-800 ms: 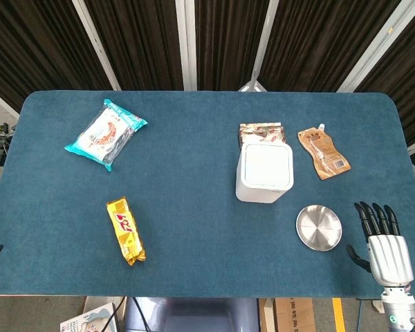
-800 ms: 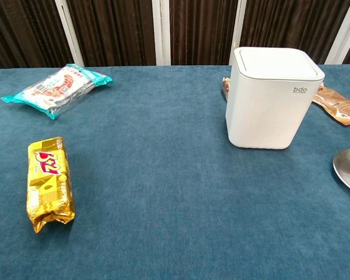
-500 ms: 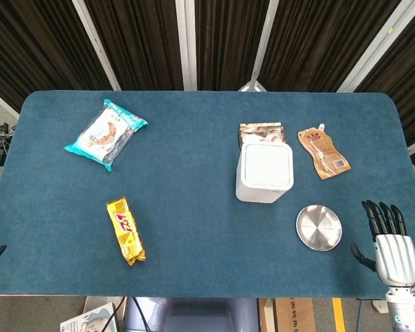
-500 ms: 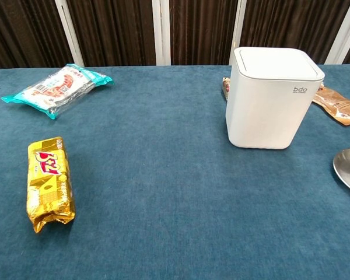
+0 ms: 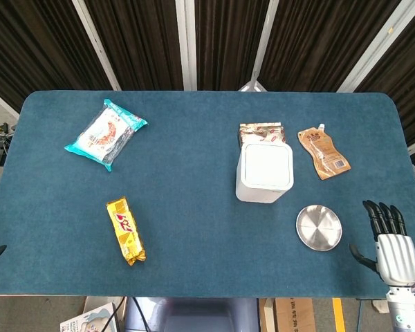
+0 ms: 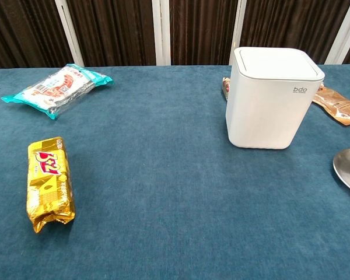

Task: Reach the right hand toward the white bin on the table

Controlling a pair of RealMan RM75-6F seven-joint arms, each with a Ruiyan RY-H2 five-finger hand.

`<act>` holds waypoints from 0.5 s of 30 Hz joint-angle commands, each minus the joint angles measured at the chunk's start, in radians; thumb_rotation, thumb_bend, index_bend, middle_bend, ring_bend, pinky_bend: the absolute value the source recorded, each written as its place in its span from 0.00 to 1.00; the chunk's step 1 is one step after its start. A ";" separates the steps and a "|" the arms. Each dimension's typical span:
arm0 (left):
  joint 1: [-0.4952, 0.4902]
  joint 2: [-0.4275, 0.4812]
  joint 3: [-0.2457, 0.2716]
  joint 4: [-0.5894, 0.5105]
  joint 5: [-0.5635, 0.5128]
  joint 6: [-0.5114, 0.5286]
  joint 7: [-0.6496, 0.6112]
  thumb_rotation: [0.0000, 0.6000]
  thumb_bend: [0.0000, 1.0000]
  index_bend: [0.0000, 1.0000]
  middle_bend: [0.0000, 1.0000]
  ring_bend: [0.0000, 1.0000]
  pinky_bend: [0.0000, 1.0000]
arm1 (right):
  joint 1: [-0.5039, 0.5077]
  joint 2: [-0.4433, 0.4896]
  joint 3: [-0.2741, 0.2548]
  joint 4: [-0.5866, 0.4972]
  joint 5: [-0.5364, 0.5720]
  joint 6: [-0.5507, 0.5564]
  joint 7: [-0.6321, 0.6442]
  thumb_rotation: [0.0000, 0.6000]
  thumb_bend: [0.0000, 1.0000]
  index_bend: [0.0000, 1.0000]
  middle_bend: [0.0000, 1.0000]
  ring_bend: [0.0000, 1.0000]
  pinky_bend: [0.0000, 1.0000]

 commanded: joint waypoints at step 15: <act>0.000 0.005 0.001 -0.008 -0.009 -0.004 0.005 1.00 0.00 0.19 0.13 0.00 0.14 | 0.087 0.120 0.102 -0.137 0.000 -0.097 -0.045 1.00 0.37 0.10 0.65 0.61 0.63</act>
